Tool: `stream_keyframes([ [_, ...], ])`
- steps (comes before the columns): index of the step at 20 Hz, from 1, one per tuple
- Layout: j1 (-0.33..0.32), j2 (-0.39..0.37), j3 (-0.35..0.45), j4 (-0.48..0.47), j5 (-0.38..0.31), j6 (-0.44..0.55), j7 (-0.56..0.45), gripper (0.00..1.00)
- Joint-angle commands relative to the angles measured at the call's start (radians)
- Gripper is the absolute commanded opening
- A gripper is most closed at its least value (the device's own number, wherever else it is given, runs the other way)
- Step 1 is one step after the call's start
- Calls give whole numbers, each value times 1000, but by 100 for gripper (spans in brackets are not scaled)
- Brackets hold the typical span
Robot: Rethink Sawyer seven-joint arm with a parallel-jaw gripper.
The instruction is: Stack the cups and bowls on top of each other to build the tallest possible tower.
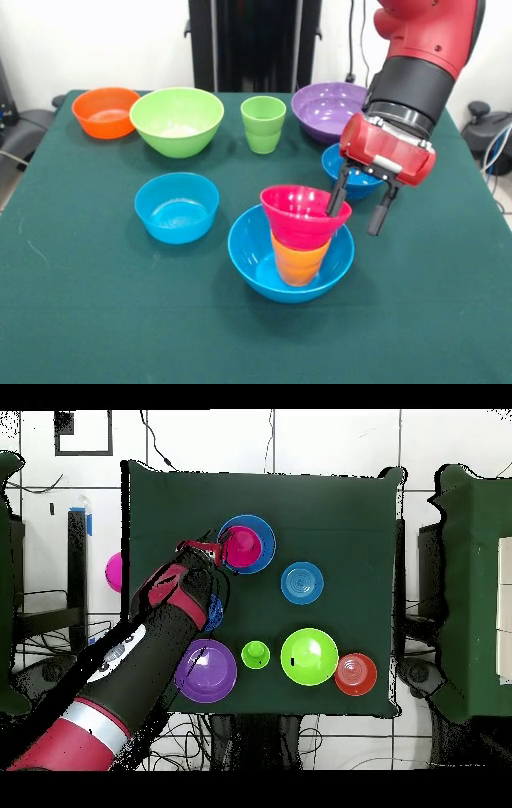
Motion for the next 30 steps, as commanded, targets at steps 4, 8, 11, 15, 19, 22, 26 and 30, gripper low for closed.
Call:
stream_keyframes([
  [4,17,19,92,-14,68,-5,140,100],
  [8,13,15,101,-15,69,-3,128,100],
  [11,8,4,108,-8,65,3,117,100],
  [15,-1,-25,130,6,43,15,101,100],
  [19,-14,-85,161,37,8,53,72,100],
  [22,-22,-138,185,67,-18,85,46,100],
  [26,-42,-231,217,110,-62,146,-9,100],
  [30,-88,-311,277,137,-112,191,-62,100],
])
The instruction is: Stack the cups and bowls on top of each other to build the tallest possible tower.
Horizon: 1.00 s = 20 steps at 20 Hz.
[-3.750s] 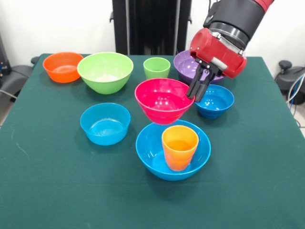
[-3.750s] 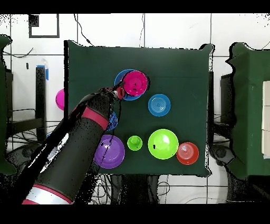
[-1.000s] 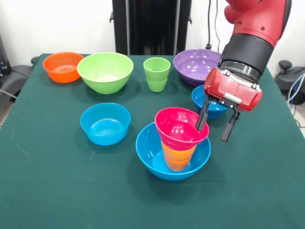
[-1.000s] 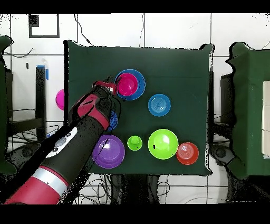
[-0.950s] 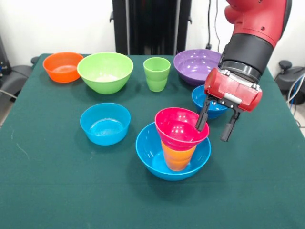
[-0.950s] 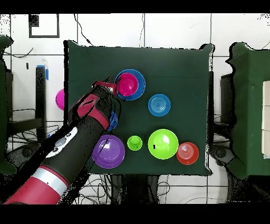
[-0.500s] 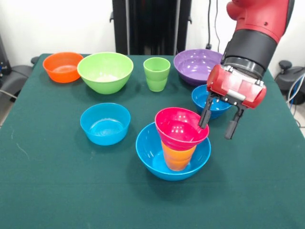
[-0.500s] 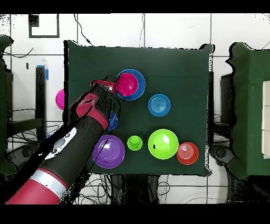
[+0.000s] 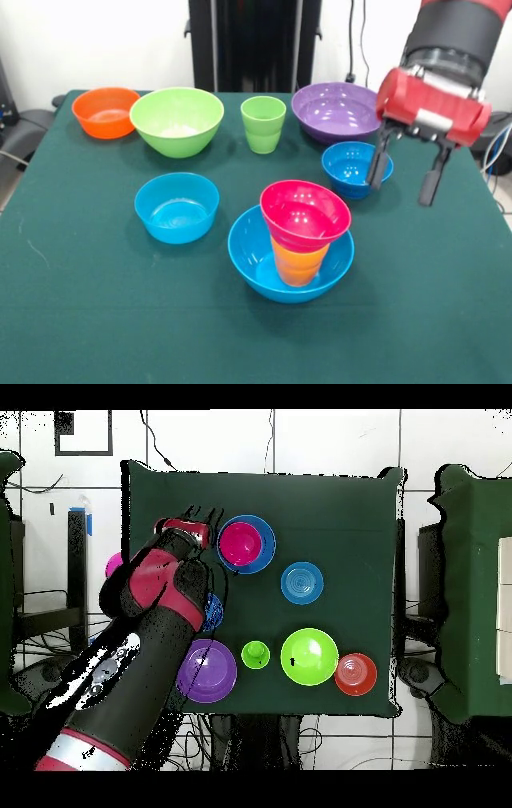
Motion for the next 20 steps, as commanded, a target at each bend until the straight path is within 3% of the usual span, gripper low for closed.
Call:
stream_keyframes([
  [1,-79,-148,245,137,-126,178,-73,100],
  [20,-264,-300,458,195,-346,215,-144,100],
])
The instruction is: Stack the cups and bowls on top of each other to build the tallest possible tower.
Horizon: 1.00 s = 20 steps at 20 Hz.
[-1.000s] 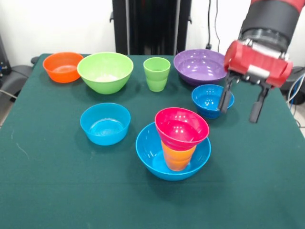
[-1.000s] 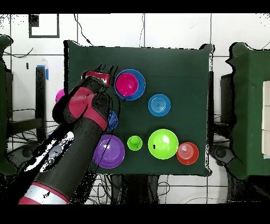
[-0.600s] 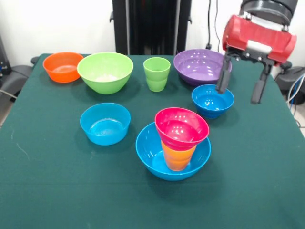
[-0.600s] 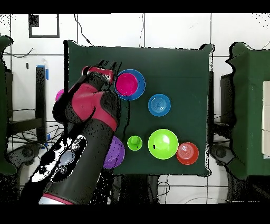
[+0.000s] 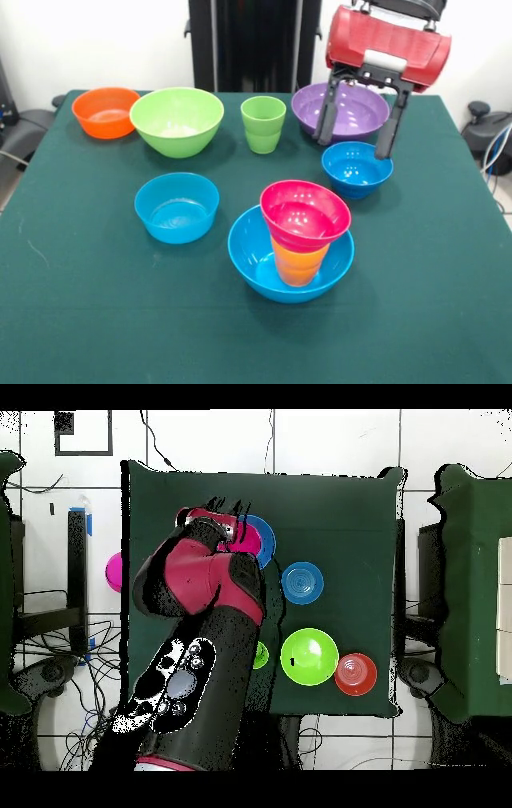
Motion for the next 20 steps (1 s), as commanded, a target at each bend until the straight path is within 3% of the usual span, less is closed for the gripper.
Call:
stream_keyframes([
  [1,-51,-41,221,124,-125,135,-145,100],
  [7,-140,-106,325,179,-190,143,-163,100],
  [20,-250,-140,440,241,-334,93,-154,100],
])
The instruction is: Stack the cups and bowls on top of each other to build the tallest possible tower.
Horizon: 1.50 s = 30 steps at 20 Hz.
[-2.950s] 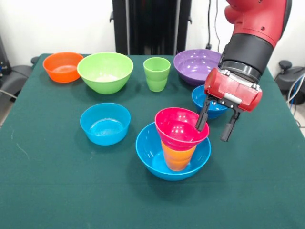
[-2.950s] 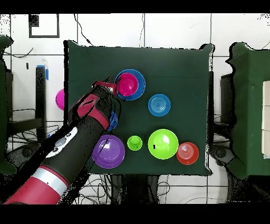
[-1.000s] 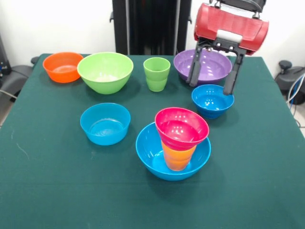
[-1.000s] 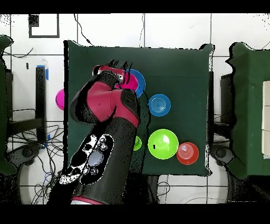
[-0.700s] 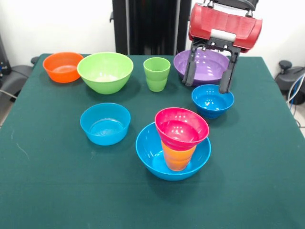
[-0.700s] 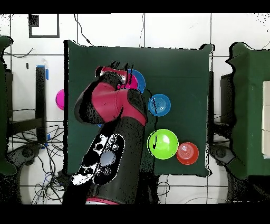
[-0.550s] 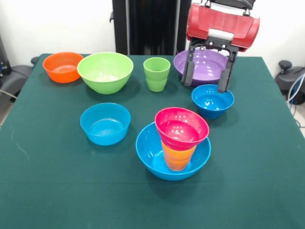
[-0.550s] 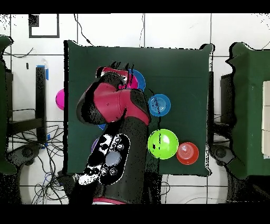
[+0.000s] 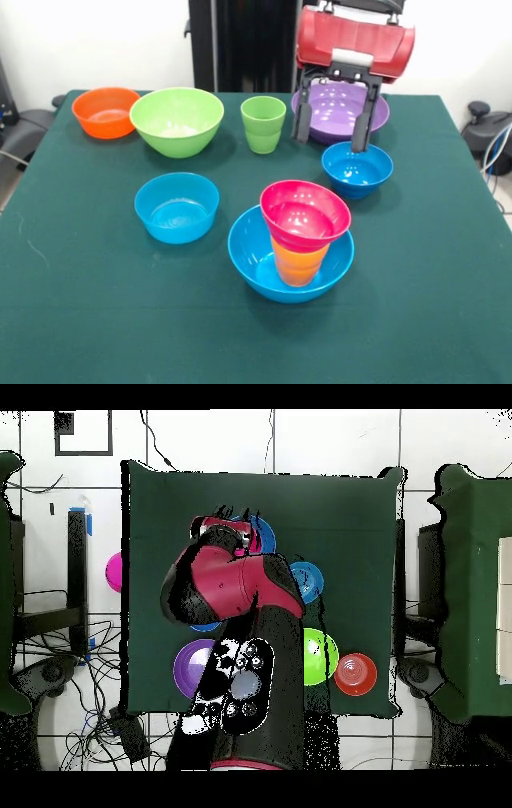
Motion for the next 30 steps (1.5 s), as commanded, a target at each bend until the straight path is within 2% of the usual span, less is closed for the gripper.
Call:
stream_keyframes([
  [1,-69,0,207,140,-138,79,-154,100],
  [8,-51,61,184,117,-188,3,-66,100],
  [14,-56,74,190,111,-212,-3,-55,100],
  [19,-87,58,225,136,-224,11,-59,100],
  [23,-139,40,289,164,-208,52,-73,100],
  [24,-150,36,302,171,-201,60,-72,0],
  [26,-163,25,320,176,-194,88,-86,0],
  [27,-172,6,336,182,-183,134,-112,0],
  [30,-200,-15,371,204,-160,158,-106,0],
])
